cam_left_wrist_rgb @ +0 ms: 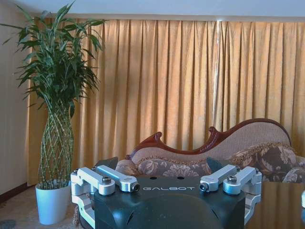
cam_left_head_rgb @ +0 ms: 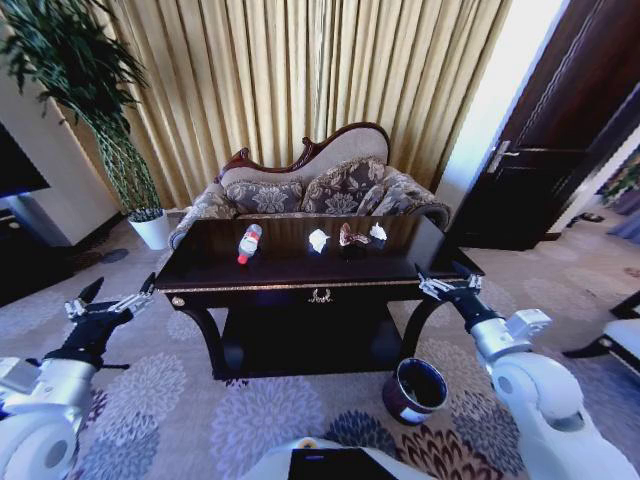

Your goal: Move to the front of the table and place the trash on the table into the trash bin.

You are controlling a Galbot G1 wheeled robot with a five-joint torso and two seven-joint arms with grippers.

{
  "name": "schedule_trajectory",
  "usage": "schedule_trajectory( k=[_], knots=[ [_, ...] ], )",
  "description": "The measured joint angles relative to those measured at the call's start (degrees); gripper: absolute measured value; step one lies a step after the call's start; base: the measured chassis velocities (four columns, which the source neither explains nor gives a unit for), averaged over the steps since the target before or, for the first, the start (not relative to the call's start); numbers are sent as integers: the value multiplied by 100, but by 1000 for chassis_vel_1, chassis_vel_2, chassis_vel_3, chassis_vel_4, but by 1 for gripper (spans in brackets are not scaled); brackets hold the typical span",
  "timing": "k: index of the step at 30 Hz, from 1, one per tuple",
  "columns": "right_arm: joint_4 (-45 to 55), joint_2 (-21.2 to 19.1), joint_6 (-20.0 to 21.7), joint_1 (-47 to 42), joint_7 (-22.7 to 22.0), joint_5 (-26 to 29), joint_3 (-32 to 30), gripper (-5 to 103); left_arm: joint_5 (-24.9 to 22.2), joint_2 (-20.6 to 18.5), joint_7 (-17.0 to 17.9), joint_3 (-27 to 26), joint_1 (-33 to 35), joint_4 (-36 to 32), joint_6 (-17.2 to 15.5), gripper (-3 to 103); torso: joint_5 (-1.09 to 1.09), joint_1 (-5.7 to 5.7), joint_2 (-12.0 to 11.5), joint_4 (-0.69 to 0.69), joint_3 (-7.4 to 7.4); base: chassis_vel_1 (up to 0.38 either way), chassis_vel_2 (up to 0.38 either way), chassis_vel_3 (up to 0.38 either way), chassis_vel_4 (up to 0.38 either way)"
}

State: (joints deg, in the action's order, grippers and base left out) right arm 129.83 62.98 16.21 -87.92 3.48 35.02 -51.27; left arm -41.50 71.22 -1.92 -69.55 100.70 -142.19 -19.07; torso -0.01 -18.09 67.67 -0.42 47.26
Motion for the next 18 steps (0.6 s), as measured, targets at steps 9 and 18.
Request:
schedule_trajectory(
  k=[9, 18],
  knots=[
    [-190, -144, 66, 245, -51, 213, 173, 100, -2, 131, -5, 10, 65, -60, 0, 100, 2, -3, -2, -1, 1, -104, 104, 97, -105],
    [-878, -711, 498, 1098, -411, 1190, 640, 100, 2, 256, -3, -6, 153, -104, 1, 100, 1, 3, 1, -1, -1, 0, 0, 0, 0]
  ],
)
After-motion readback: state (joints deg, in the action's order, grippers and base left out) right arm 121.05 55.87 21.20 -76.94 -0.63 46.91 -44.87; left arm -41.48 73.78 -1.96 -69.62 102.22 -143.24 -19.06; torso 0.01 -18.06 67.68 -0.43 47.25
